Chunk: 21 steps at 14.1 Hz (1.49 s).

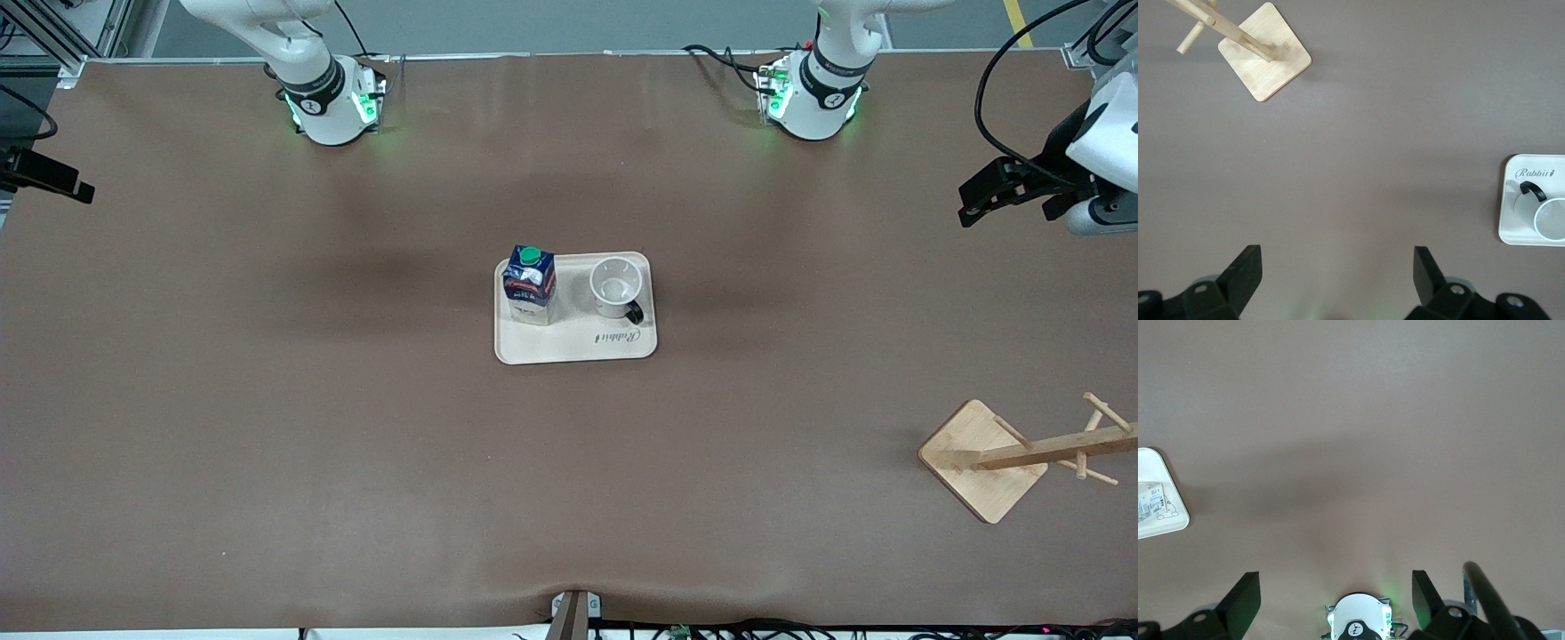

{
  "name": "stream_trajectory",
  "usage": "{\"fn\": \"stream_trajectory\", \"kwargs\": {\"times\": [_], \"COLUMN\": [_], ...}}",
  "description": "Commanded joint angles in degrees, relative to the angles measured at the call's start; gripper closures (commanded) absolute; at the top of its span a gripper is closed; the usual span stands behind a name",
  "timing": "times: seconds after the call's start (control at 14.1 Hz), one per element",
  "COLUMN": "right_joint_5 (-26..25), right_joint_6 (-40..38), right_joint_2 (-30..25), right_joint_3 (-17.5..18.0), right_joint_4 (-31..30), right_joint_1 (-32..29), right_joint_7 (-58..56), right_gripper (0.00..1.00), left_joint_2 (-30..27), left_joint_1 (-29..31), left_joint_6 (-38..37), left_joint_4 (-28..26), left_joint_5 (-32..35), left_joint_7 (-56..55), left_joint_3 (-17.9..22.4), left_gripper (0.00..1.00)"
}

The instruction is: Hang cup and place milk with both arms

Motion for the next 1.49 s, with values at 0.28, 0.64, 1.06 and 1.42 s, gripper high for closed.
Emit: {"fn": "stream_trajectory", "kwargs": {"times": [0.28,0.64,1.06,1.42], "right_joint_5": [0.92,0.92,0.92,0.92], "right_joint_6": [-0.36,-0.35,-0.27,-0.27], "right_joint_2": [-0.03,0.06,0.06,0.06], "right_joint_3": [0.24,0.24,0.24,0.24], "right_joint_4": [0.32,0.32,0.41,0.41], "right_joint_1": [-0.48,-0.57,-0.57,-0.48], "right_joint_7": [0.60,0.60,0.60,0.60], "right_gripper": [0.00,0.00,0.00,0.00], "left_joint_2": [0.25,1.39,3.33,4.20], "left_joint_1": [0.10,0.02,-0.86,-0.78], "left_joint_6": [-0.65,-0.65,3.02,20.32], "left_joint_4": [0.98,0.90,-2.96,-16.13], "left_joint_5": [-0.97,-1.05,-0.26,-0.26], "left_joint_7": [0.66,0.14,-13.80,-18.32], "left_joint_3": [-0.03,-0.03,-8.01,-14.69], "left_gripper": [0.00,0.00,0.00,0.00]}}
